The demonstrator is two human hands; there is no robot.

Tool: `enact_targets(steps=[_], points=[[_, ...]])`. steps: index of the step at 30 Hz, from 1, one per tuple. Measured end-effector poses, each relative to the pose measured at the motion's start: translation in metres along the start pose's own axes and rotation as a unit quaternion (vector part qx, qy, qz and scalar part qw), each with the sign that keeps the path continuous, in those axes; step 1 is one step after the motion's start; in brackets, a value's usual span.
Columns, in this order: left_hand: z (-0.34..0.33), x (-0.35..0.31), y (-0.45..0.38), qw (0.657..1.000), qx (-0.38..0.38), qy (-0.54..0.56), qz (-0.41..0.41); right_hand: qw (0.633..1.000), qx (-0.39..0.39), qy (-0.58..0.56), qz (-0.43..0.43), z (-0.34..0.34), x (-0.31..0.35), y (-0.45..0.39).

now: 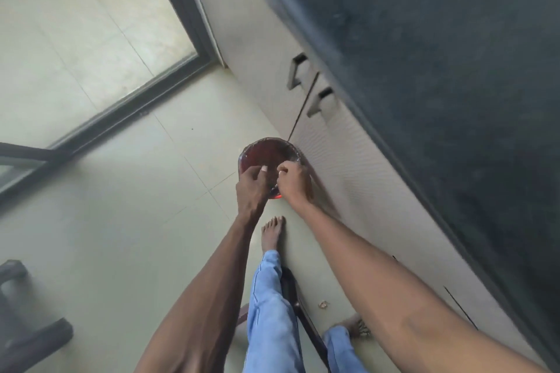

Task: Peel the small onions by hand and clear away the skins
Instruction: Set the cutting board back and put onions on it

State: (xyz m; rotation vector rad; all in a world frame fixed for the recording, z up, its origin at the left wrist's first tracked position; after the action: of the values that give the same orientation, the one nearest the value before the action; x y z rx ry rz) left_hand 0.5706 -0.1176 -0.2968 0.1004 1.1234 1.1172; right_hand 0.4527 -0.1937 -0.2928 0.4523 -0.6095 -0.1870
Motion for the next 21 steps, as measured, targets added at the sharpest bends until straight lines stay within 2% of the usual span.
enact_targets(steps=[4,7,10,16,21], points=[[0.025,-0.055,0.112,0.994,-0.035,0.08,-0.072,0.989,-0.071,-0.089,0.096,0.108,0.003,0.083],[0.035,-0.101,0.226,0.981,-0.042,0.109,-0.155,0.962,-0.139,-0.158,0.175,0.222,-0.009,0.163],[0.025,-0.134,0.327,0.963,-0.035,0.135,-0.231,0.936,-0.21,-0.211,0.188,0.325,-0.048,0.227],[-0.084,-0.16,0.496,0.933,0.088,0.146,-0.316,0.888,-0.364,-0.261,0.103,0.479,-0.212,0.308],[-0.207,-0.148,0.62,0.903,0.243,0.053,-0.351,0.843,-0.475,-0.252,-0.011,0.557,-0.364,0.363]])
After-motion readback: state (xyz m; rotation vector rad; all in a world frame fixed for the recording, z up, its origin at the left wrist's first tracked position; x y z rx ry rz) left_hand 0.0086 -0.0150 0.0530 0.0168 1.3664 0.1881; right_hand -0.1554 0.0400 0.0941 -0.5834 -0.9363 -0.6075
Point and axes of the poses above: each hand's wrist, its own y-axis away from the middle knuckle, its own z-axis out of the back of the hand, x = y × z, the point moved 9 cm from there along -y, towards the middle knuckle, and after that the axes turned 14 degrees about -x, right-handed, at the moved point
